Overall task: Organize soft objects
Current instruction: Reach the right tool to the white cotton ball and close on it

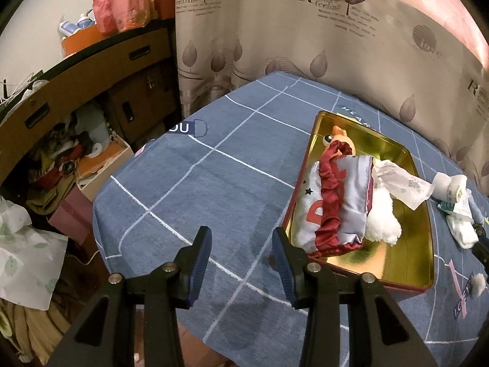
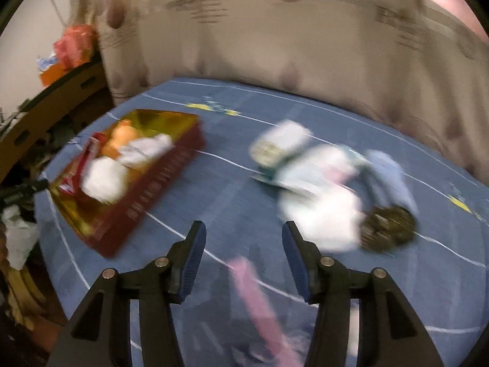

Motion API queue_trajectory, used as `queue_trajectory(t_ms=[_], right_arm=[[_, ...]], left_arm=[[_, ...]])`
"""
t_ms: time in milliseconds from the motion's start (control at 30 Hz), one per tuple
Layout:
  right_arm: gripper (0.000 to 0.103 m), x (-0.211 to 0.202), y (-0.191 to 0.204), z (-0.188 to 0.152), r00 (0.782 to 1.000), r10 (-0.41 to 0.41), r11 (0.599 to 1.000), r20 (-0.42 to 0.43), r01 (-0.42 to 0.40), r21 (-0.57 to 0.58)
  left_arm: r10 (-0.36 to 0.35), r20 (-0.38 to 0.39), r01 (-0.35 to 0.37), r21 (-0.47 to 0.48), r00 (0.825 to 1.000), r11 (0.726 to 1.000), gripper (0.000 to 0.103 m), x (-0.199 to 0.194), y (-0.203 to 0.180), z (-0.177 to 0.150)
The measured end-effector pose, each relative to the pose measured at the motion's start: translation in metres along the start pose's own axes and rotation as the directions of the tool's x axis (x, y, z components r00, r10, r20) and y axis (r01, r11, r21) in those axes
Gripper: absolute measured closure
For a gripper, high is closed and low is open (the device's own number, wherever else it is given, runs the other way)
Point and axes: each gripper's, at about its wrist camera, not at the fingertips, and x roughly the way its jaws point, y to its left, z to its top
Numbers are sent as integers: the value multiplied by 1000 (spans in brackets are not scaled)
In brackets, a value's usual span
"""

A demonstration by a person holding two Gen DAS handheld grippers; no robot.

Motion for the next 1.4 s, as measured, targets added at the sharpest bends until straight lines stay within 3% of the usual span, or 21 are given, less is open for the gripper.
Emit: queue_trajectory(t_ms=[200,267,433,633,800,1067,1267,1400], right_arm=[[54,-12,-60,-34,994,-98,991,-57,103,85],[54,-13,-77,-49,991,-110,987,-75,118,111],[54,-8,-89,-69,989,-101,985,-107,114,129],[54,-1,-88,-74,992,-67,989,-108,81,127],[54,6,-86,-73,993,-59,991,-106,71,110],[77,3,-89,-75,995,-54,993,-88,63,99],[80,1,-102,-74,992,-106,989,-76,113,99],[80,6,-136,-66,987,-138,969,-79,151,196]], left_arm=[[24,16,-24,41,1000,999,61,-4,-5,0],[30,61,-33,37,998,999,60,-12,-4,2],[37,104,-42,51,994,998,55,-19,-6,3],[70,184,-98,147,980,984,55,-30,-22,1],[38,165,-68,182,986,981,54,-30,-38,-4],[-24,181,-36,322,983,946,54,-37,-85,-13],[-117,169,44,387,979,921,54,-40,-130,-11],[-189,175,95,441,966,892,54,-44,-165,-6]])
